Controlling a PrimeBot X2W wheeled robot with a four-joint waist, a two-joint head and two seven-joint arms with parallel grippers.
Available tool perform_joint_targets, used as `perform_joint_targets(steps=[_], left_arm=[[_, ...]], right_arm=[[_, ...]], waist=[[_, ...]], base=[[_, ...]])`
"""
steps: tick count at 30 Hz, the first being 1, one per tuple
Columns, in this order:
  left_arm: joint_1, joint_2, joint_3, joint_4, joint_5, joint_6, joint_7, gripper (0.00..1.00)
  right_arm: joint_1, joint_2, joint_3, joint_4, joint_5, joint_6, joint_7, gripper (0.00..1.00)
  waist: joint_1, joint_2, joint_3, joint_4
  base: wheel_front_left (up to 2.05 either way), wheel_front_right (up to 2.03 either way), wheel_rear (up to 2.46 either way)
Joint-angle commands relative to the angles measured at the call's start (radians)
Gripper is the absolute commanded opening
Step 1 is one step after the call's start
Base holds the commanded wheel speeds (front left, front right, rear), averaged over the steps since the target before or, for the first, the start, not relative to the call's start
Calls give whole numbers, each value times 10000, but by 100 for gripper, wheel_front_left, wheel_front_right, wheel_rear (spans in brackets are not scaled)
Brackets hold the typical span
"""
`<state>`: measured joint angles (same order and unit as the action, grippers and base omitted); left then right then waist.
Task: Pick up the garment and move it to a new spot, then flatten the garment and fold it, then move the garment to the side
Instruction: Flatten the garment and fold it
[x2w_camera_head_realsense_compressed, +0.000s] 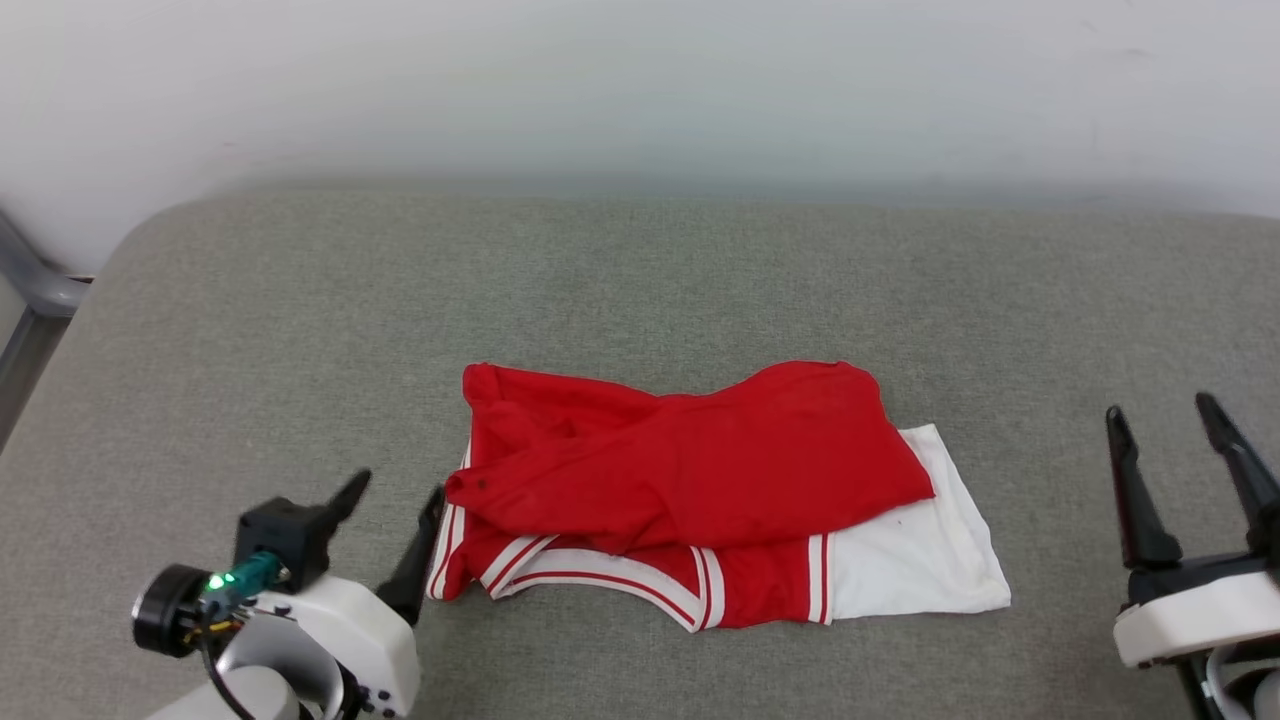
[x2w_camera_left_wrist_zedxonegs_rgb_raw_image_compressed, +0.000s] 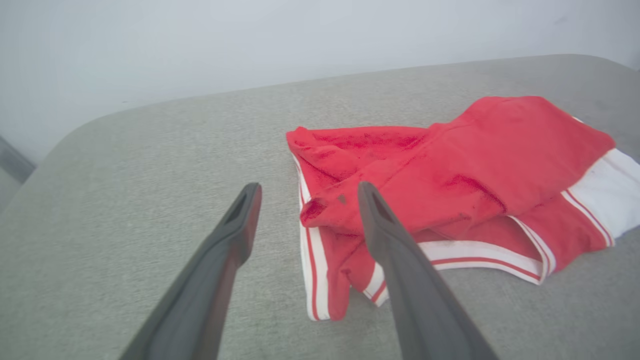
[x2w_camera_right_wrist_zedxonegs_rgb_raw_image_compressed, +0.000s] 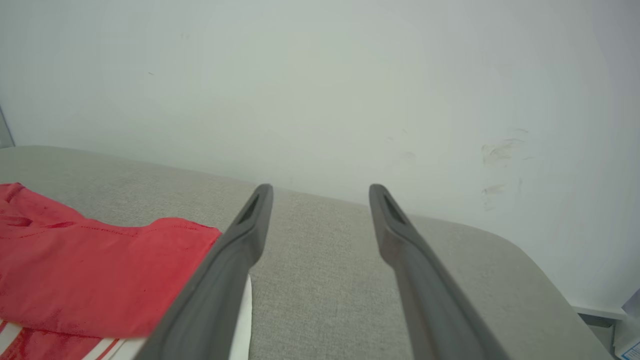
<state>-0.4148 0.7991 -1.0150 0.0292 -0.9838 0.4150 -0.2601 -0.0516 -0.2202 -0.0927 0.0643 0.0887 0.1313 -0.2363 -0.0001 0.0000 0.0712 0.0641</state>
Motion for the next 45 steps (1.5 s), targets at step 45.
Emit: perform_joint_targets(steps=[45], left_arm=[[3582,-5983,8296,-209,8095,-1621,-53,100]], right_arm=[[-3383,-3858,7646,2695,5955,8,8710,82]], waist=[[1,0,1600,869]], base=[[0,0,0]])
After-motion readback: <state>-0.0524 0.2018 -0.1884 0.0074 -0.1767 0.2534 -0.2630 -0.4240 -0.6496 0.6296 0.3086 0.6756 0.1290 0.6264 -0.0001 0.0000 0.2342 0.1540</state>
